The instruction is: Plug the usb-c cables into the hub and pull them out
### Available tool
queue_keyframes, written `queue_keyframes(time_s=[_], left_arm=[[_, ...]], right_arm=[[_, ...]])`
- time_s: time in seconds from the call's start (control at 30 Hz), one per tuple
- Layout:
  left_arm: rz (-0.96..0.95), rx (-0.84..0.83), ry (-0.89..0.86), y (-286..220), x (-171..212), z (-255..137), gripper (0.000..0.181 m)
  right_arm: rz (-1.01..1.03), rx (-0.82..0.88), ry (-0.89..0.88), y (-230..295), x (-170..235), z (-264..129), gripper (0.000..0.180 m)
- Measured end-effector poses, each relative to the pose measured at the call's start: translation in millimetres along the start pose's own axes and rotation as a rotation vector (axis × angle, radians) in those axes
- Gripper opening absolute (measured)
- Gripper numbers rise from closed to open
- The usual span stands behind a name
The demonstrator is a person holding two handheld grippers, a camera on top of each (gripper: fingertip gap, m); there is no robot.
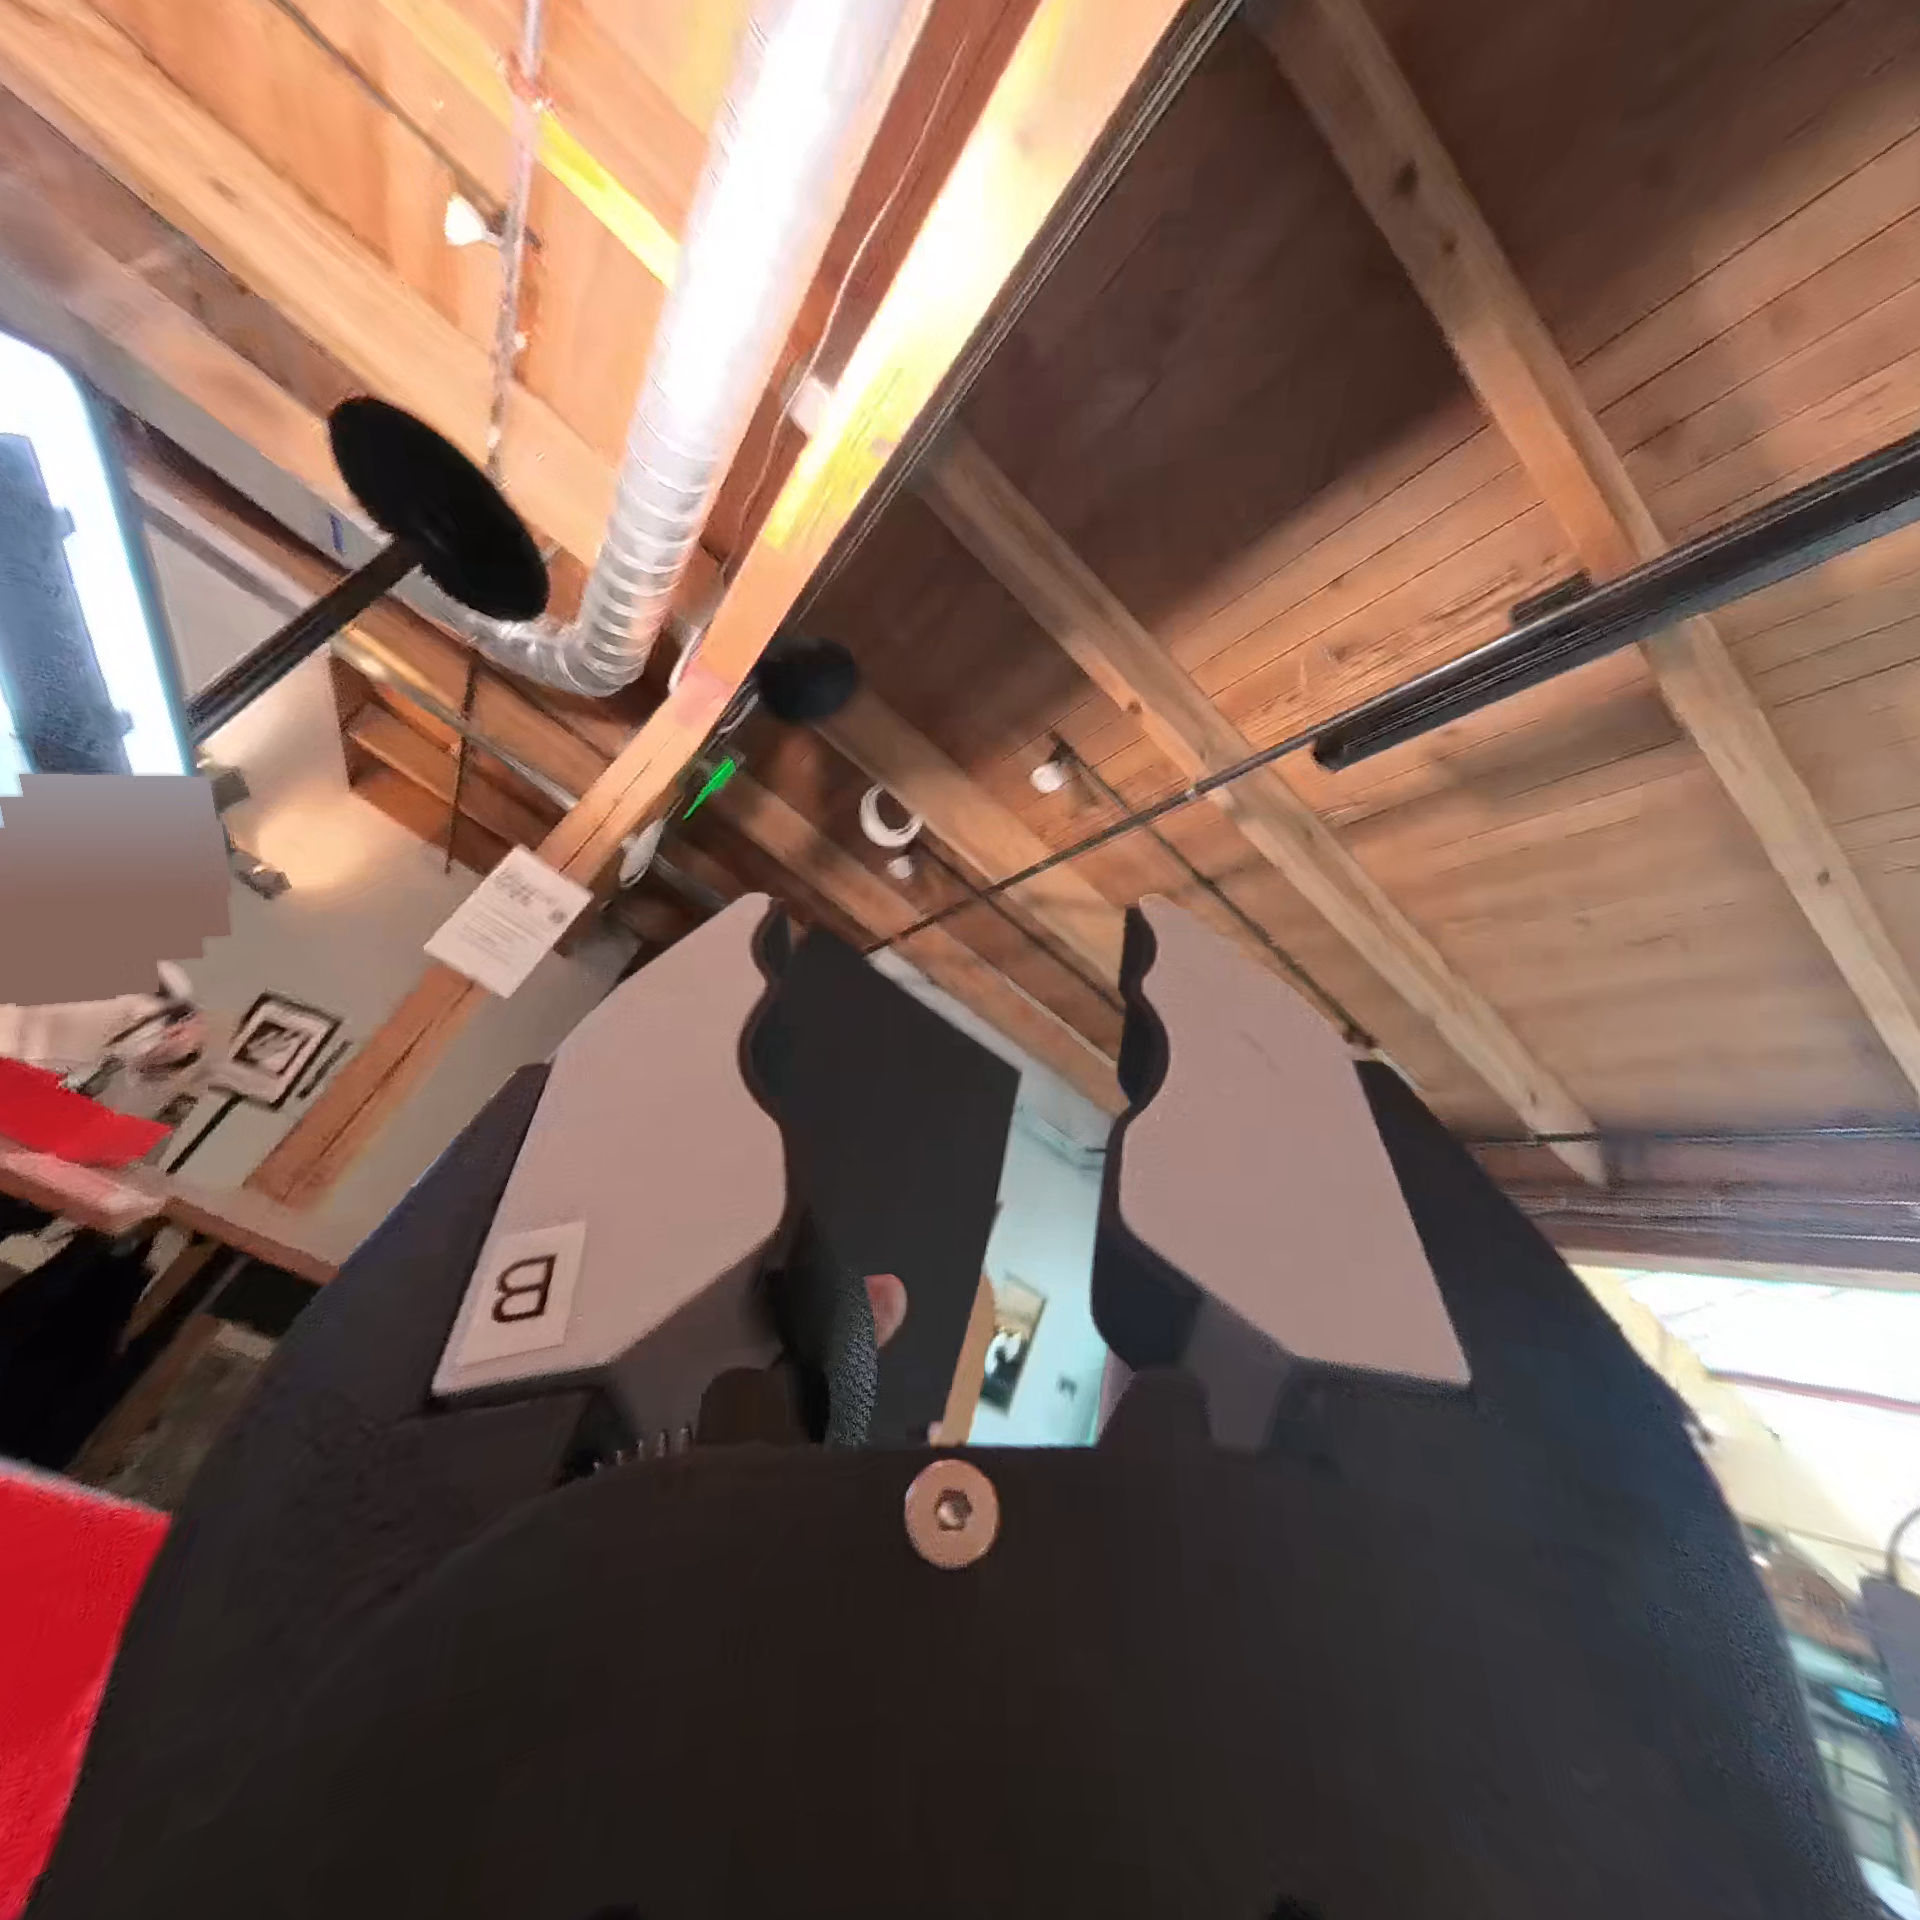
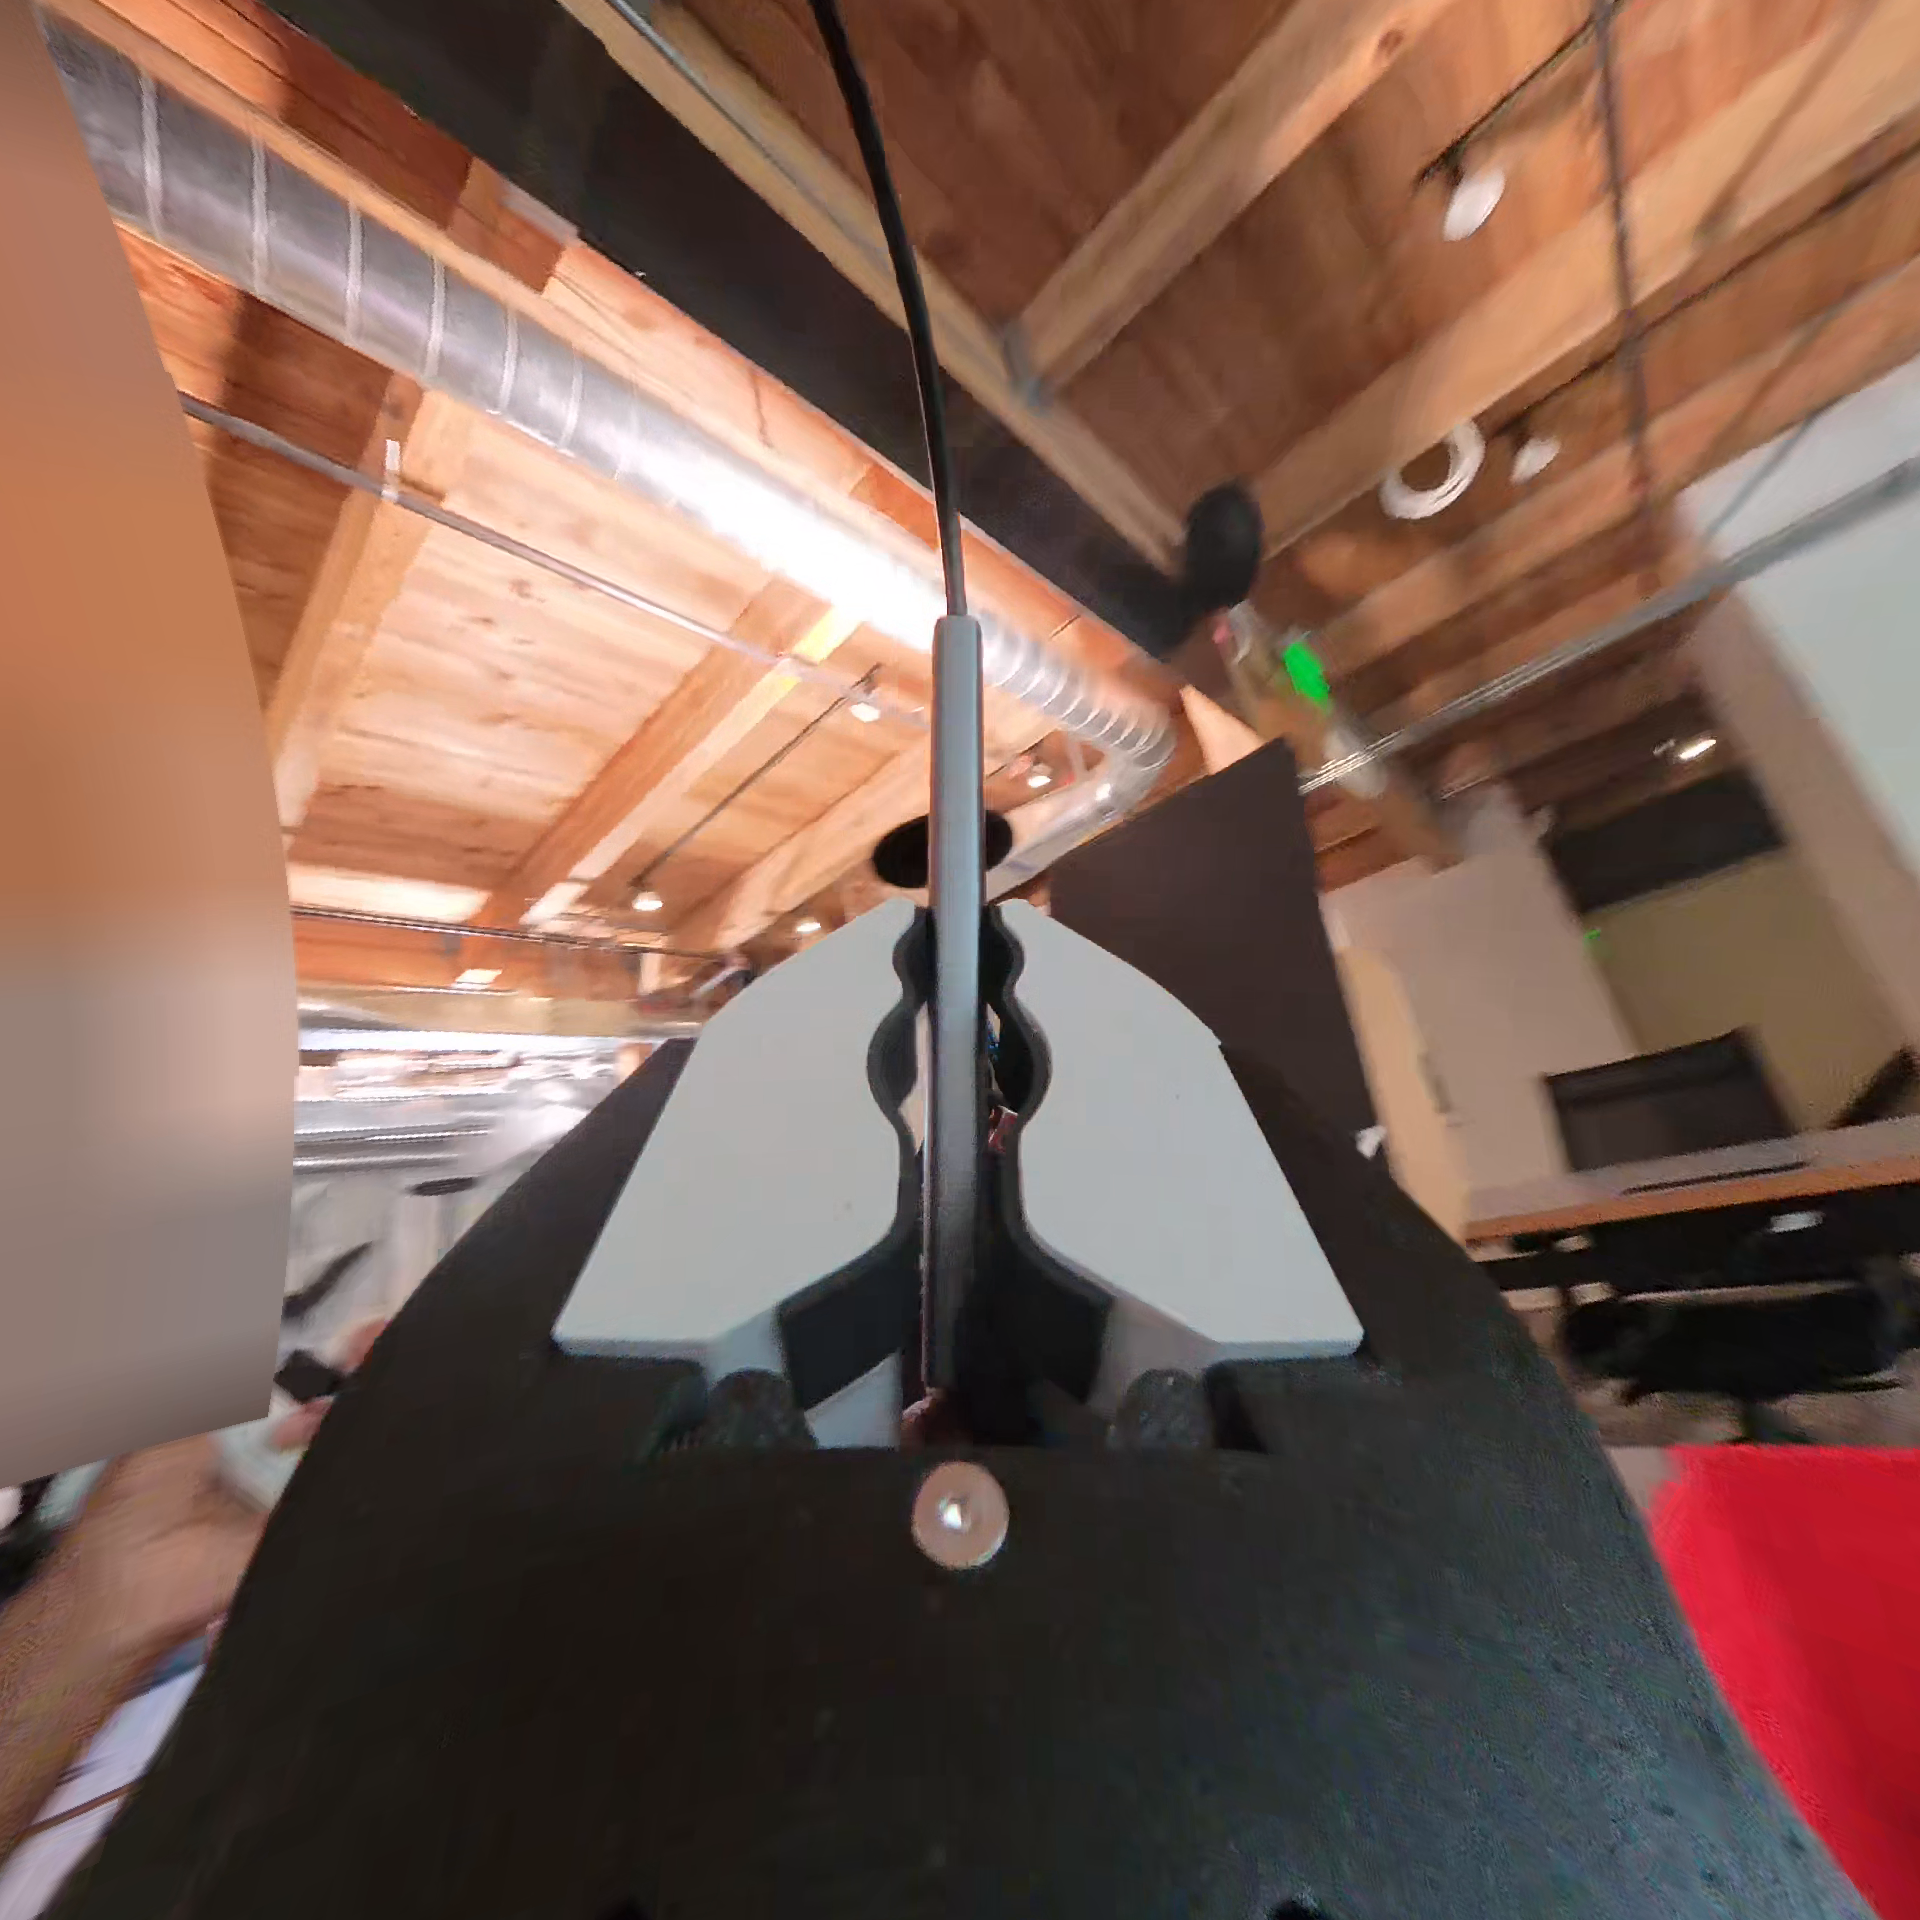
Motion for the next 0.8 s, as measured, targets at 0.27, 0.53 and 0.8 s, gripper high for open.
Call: queue_keyframes(time_s=[0.27, 0.53, 0.8], left_arm=[[-0.036, 0.172, -0.09, -14.0, -44.0, 14.3, 0.096], [0.034, 0.07, -0.116, 6.8, -68.6, 5.1, 0.09], [0.192, -0.052, -0.048, 18.3, -79.4, -0.7, 0.091]], right_arm=[[-0.435, 0.299, -0.002, -54.4, -22.4, -7.3, 0.009], [-0.256, 0.909, 0.791, -132.8, 36.5, -55.9, 0.014], [-0.575, 0.834, 0.717, -95.9, 28.9, -32.5, 0.078]])
Point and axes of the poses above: each gripper's, where its closed fingertips meet, z out along the fingers, x out of its underside, y = z × x across the jaws, the point moved 9 cm from there along -z, back along the fingers, and after that the axes turned 9 degrees about z, right-handed, at the moved point
